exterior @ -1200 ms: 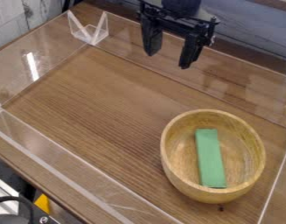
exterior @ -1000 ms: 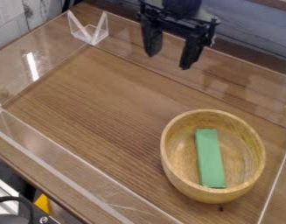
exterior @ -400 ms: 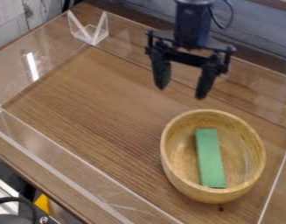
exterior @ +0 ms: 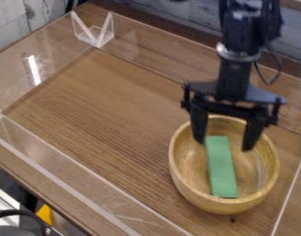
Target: Remove the green block from inside the brown bowl and put it on the table
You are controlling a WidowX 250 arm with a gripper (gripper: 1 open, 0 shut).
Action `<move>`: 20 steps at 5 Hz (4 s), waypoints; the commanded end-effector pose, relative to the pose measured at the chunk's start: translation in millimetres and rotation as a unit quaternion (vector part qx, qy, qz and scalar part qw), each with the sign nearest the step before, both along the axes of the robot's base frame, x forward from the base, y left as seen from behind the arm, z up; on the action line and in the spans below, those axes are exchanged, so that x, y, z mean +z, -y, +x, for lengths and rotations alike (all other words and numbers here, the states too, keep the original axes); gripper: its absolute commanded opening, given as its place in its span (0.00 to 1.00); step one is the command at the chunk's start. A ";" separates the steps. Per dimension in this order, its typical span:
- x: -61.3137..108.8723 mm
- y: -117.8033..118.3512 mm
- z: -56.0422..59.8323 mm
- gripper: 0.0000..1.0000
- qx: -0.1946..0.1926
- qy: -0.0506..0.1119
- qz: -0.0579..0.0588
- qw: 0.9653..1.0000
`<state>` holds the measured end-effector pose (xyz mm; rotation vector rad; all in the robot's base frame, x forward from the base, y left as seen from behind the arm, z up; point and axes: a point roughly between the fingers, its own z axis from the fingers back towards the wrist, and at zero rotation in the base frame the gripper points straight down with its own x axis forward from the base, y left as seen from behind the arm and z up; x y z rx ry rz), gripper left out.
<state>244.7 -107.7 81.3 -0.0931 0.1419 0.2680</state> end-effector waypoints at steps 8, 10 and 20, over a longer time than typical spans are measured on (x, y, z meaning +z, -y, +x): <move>14.6 -11.4 4.1 1.00 0.127 0.056 -0.023 0.990; 15.6 -45.5 -11.8 1.00 0.167 0.064 -0.026 0.984; -32.8 5.7 0.3 0.00 0.171 0.057 -0.009 0.984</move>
